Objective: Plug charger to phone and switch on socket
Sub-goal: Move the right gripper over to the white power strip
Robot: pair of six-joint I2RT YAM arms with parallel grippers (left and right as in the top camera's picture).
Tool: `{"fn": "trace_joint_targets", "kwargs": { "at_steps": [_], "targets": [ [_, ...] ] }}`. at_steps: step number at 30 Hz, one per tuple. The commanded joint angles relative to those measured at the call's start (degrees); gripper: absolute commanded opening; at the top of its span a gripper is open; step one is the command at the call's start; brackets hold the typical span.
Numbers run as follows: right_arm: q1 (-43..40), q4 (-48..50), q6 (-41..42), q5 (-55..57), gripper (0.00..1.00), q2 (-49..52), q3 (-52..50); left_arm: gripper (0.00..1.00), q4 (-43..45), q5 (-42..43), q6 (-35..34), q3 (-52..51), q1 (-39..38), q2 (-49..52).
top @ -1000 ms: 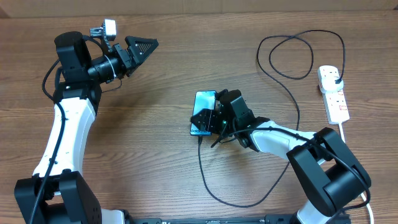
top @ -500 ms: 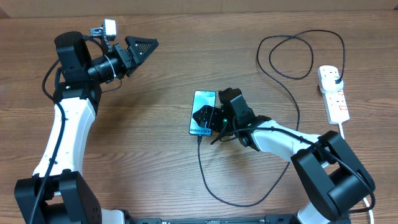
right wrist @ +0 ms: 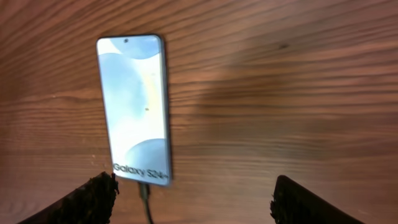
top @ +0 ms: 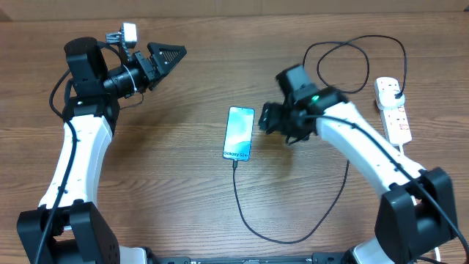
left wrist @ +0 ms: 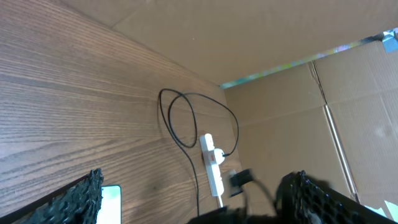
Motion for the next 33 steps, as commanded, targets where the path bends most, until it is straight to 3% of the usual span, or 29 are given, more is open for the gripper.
{"fn": "trace_joint_targets", "kwargs": {
  "at_steps": [1,9,15,23,26,28,30,31,33],
  "targets": [
    [-4.5,-4.3,-7.8,3.0,0.79,-1.2,3.6,1.0,0.2,-0.1,1.3,0.6,0.0,-1.6],
    [-18.6,-15.6,-11.2,9.8,0.78,-1.2,8.4,1.0,0.2,-0.1,1.3,0.6,0.0,-1.6],
    [-32.1,-16.6,-12.9,13.3,0.76,-0.1,10.1,1.0,0.2,-0.1,1.3,0.6,0.0,-1.6],
    [-45.0,-8.5,-12.4,11.7,0.75,8.7,9.2,1.0,0.2,-0.1,1.3,0.6,0.0,-1.6],
    [-46.9,-5.1,-12.2,12.1,0.7,10.5,8.9,1.0,0.2,-0.1,1.3,0.6,0.0,-1.6],
    [-47.7,-2.1,-12.0,12.3,0.62,11.2,8.9,1.0,0.2,-0.1,1.3,0.6,0.0,-1.6],
    [-48.4,0.0,-12.0,13.6,0.64,12.0,8.9,1.0,0.2,-0.1,1.3,0.6,0.0,-1.6],
    [-49.2,0.9,-12.0,14.2,0.75,12.8,8.9,1.0,0.2,-0.1,1.3,0.6,0.0,-1.6],
    [-50.0,2.1,-12.1,14.4,0.77,13.8,8.9,1.0,0.2,-0.1,1.3,0.6,0.0,-1.6]
  ]
}}
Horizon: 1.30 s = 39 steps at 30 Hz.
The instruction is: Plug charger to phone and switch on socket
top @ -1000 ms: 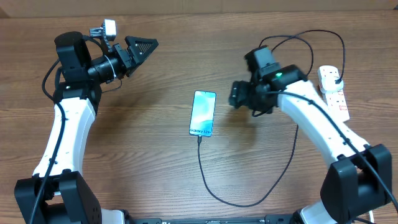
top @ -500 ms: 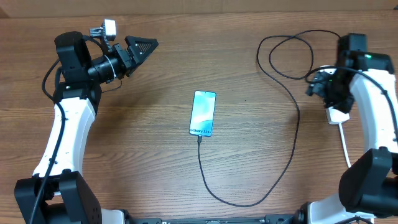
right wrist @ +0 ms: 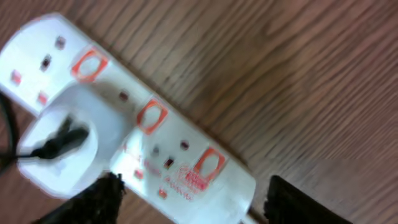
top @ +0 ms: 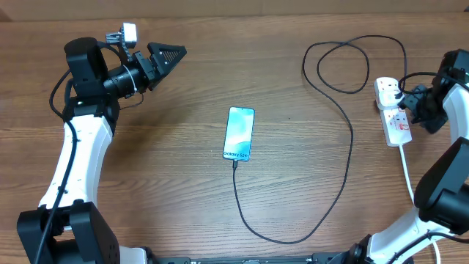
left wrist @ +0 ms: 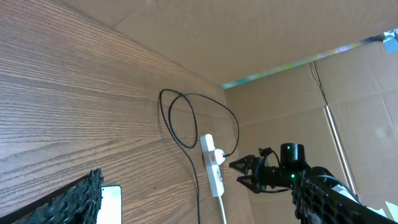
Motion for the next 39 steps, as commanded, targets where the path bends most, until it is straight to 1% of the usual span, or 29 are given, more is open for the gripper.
{"fn": "trace_joint_targets", "kwargs": {
  "at_steps": [1,2,3,11,13,23,29,35,39],
  "targets": [
    [-1.9,2.1,-0.1,1.8,0.82,2.6,0.2,0.99,0.2,0.0,1.3,0.6,0.0,-1.6],
    [-2.3,2.4,-0.2,2.0,0.87,3.1,0.2,1.0,0.2,0.0,1.3,0.6,0.0,-1.6],
    [-2.8,2.6,-0.2,2.0,1.0,3.8,0.2,1.0,0.2,0.0,1.3,0.6,0.0,-1.6],
    [-3.5,7.6,-0.5,2.0,1.0,4.2,0.2,1.0,0.2,0.0,1.3,0.6,0.0,-1.6],
    [-3.5,8.1,-2.2,2.0,1.0,4.2,0.2,1.0,0.2,0.0,1.3,0.6,0.0,-1.6],
    [-3.5,7.3,-4.5,1.8,1.0,4.9,0.2,1.0,0.2,0.0,1.3,0.6,0.0,-1.6],
    [-3.5,8.1,-4.5,2.0,1.0,8.7,0.2,1.0,0.2,0.0,1.3,0.6,0.0,-1.6],
    [-3.5,9.9,-4.5,-1.0,1.0,9.6,0.2,1.0,0.2,0.0,1.3,0.6,0.0,-1.6],
    [-3.5,9.4,-4.5,-3.8,1.0,9.6,0.2,1.0,0.2,0.0,1.3,0.6,0.0,-1.6]
  ]
}}
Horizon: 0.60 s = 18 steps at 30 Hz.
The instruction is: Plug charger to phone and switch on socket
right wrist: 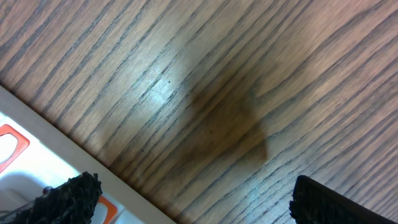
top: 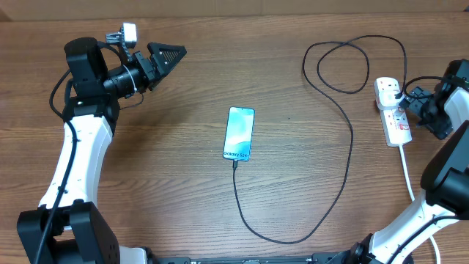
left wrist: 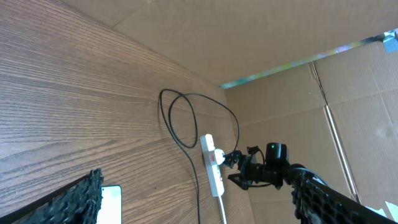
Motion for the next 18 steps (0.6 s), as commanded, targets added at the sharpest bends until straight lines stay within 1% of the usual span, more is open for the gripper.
{"fn": "trace_joint_targets", "kwargs": {
  "at_steps": [1,18],
  "targets": [
    [0.1,-0.9,-0.3,-3.7,1.0,1.3,0.2,1.0,0.2,0.0,1.3,0.6,0.0,-1.6],
    [0.2,-5.2,-0.3,-6.2,1.0,1.3,0.1,1.0,0.2,0.0,1.3,0.6,0.0,-1.6]
  ]
}}
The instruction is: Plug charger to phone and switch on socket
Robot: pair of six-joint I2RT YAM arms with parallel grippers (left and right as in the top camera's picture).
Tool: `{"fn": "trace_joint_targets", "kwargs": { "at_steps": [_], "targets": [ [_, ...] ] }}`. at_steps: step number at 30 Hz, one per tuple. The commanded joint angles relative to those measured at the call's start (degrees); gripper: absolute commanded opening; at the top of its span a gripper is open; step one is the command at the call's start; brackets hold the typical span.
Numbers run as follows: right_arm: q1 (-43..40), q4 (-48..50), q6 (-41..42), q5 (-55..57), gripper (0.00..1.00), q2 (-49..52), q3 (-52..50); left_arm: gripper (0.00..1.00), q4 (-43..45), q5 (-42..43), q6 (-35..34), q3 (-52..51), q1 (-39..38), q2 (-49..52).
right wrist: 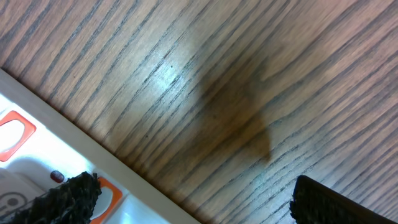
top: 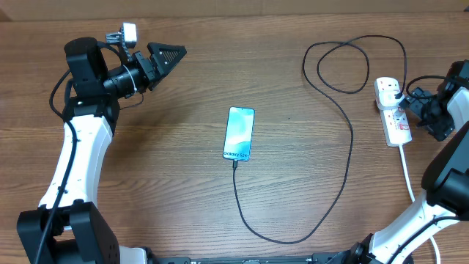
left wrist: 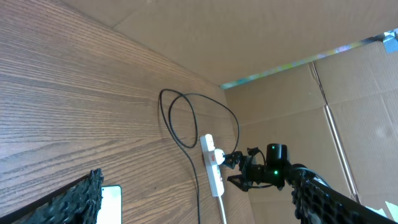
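The phone (top: 239,133), screen lit, lies mid-table with the black charger cable (top: 350,139) in its near end. That cable loops round to a white plug (top: 396,91) in the white power strip (top: 392,111) at the right edge. My right gripper (top: 415,103) is open and low at the strip. In the right wrist view, its left fingertip (right wrist: 69,198) rests by an orange switch (right wrist: 13,133) on the strip (right wrist: 43,155). The right fingertip (right wrist: 336,202) is over bare wood. My left gripper (top: 173,53) is open at the far left, raised, holding nothing.
The cable forms a coil (top: 344,64) behind the strip and a wide loop (top: 289,238) near the table's front edge. Cardboard walls (left wrist: 280,37) enclose the table. The strip's white lead (top: 407,176) runs off toward the front right.
My right gripper has shifted slightly over the power strip, so a little more of the strip and its orange switches shows beside the left fingertip. The left arm, phone and cable are unmoved.
My right gripper was open beside the phone, with the cable plugged into it. Then it was at the table's right edge above the power strip. Later it was lower, at the strip's edge, and it remains there open. The left arm stayed still.
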Motion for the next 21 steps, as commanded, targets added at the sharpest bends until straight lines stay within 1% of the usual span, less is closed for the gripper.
{"fn": "trace_joint_targets", "kwargs": {
  "at_steps": [1,10,12,17,21],
  "targets": [
    [0.7,-2.4,-1.2,-3.5,1.0,1.3,-0.5,1.0,0.2,0.0,1.3,0.6,0.0,-1.6],
    [0.7,-4.7,-1.2,-3.6,1.0,1.4,-0.6,1.0,0.2,0.0,1.3,0.6,0.0,-1.6],
    [0.7,-4.8,-1.2,-5.6,1.0,1.4,-0.6,1.0,0.2,0.0,1.3,0.6,0.0,-1.6],
    [0.7,-4.0,-1.4,-5.8,1.0,1.4,-0.6,1.0,0.2,0.0,1.3,0.6,0.0,-1.6],
    [0.7,-5.4,-1.4,-5.8,1.0,1.4,-0.6,1.0,0.2,0.0,1.3,0.6,0.0,-1.6]
  ]
}}
